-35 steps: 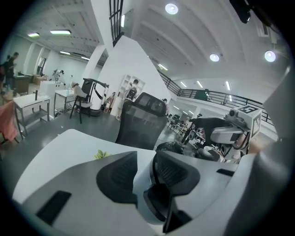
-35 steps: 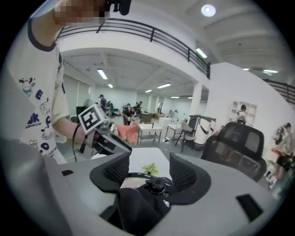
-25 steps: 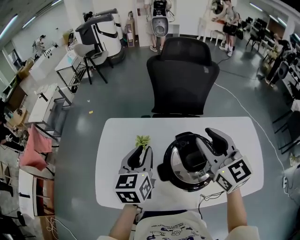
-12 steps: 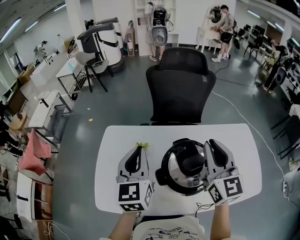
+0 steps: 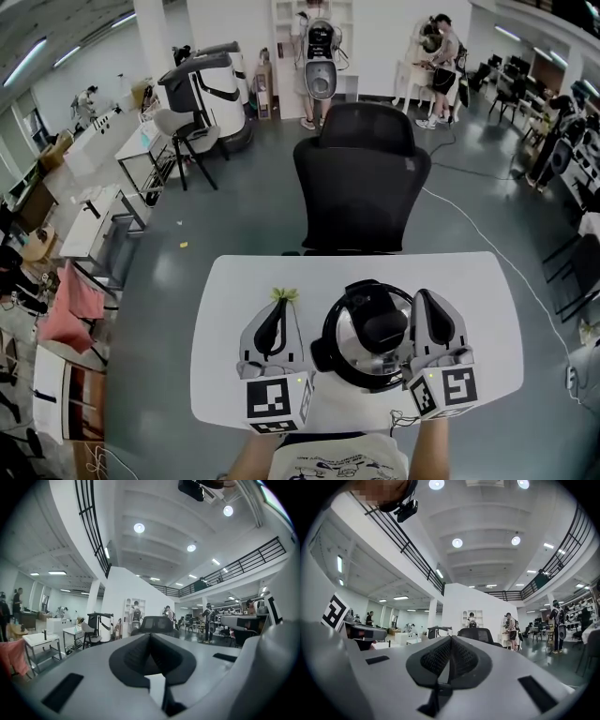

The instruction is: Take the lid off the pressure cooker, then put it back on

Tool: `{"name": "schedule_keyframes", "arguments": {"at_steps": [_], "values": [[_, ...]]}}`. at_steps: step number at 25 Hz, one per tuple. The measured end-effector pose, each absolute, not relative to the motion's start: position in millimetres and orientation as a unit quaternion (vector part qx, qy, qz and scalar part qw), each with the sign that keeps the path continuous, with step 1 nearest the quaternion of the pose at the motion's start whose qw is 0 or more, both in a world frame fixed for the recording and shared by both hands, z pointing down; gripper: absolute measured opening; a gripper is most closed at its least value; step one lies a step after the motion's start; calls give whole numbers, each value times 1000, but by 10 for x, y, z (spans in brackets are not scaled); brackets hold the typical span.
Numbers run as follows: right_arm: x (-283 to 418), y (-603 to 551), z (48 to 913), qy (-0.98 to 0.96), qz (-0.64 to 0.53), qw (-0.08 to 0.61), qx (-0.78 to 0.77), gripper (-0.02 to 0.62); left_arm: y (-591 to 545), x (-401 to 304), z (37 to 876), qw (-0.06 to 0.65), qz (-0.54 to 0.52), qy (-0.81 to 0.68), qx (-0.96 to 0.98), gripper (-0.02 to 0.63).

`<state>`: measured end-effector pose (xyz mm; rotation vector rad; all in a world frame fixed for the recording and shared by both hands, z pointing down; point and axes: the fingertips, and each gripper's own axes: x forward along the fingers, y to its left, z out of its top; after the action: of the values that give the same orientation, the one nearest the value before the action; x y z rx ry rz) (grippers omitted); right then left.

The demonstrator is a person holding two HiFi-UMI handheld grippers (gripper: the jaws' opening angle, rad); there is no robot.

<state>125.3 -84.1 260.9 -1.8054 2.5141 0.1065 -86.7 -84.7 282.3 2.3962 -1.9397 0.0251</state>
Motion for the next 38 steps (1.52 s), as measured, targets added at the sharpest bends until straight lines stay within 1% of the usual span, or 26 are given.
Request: {"name": "schedule_keyframes", "arguments": {"at_steps": [17,38], "values": [[1306,-789,2738,807,17,8,-591,14,-766,-787,2810,24,14,-625,780,14],[1390,-743,2731,799,15,8,-601,14,-741,-746,2807,24,14,-624,781,14]]}}
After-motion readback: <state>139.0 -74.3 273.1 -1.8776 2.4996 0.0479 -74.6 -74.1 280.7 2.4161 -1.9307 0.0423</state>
